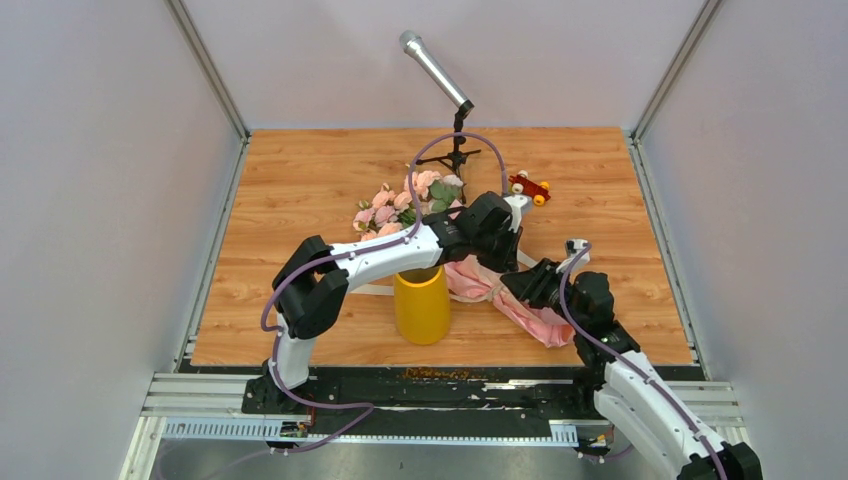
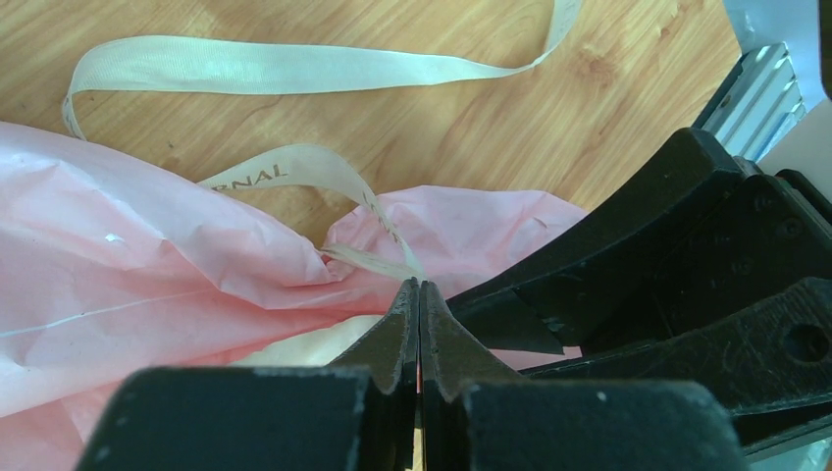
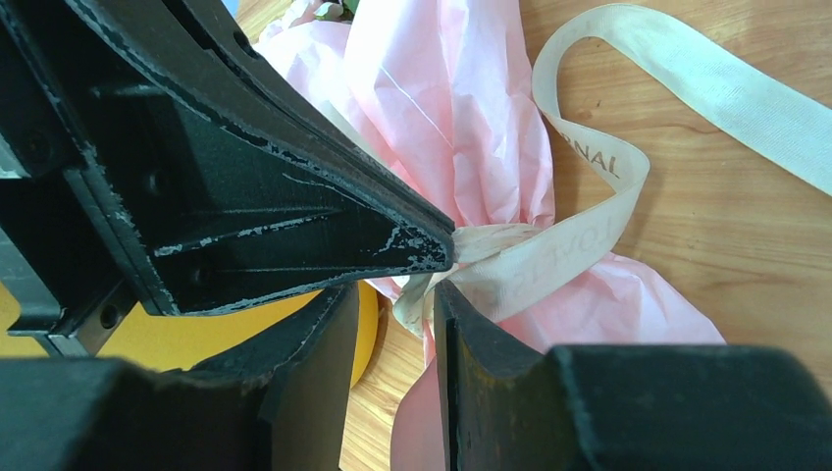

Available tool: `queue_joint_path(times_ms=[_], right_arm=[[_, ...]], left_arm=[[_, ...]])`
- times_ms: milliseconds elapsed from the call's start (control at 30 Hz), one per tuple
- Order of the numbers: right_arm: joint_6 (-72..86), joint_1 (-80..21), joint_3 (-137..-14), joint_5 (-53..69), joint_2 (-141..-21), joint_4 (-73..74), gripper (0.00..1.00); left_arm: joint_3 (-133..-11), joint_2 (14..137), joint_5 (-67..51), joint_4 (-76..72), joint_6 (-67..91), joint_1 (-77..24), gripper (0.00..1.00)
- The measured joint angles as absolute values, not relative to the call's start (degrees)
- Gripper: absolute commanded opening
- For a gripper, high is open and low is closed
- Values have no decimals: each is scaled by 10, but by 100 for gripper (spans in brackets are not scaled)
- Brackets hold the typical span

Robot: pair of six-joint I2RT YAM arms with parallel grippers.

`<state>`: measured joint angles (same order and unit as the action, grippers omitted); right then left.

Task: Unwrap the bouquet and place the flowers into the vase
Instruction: Untie the ribbon from the wrapping paper.

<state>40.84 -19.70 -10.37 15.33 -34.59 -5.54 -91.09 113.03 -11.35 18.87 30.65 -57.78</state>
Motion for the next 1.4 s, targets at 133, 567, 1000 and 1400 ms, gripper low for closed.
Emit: queue_joint_path(times_ms=[133,567,1000,1400], right_arm=[[409,-197,-101,157,-361,-83,35],[446,-197,-86,159,-396,-145,9],[470,-195,-112,135,-364,-52,0],[493,-136,-118,132,-324,11,0]], left_arm=[[-911,1130,-115,184,308,-576,0],[-910,1130,-118,173,315,-573,0],[-900,1115,-105,175,295,-574,45],[-826,1013,-74,199,236,-575,49]])
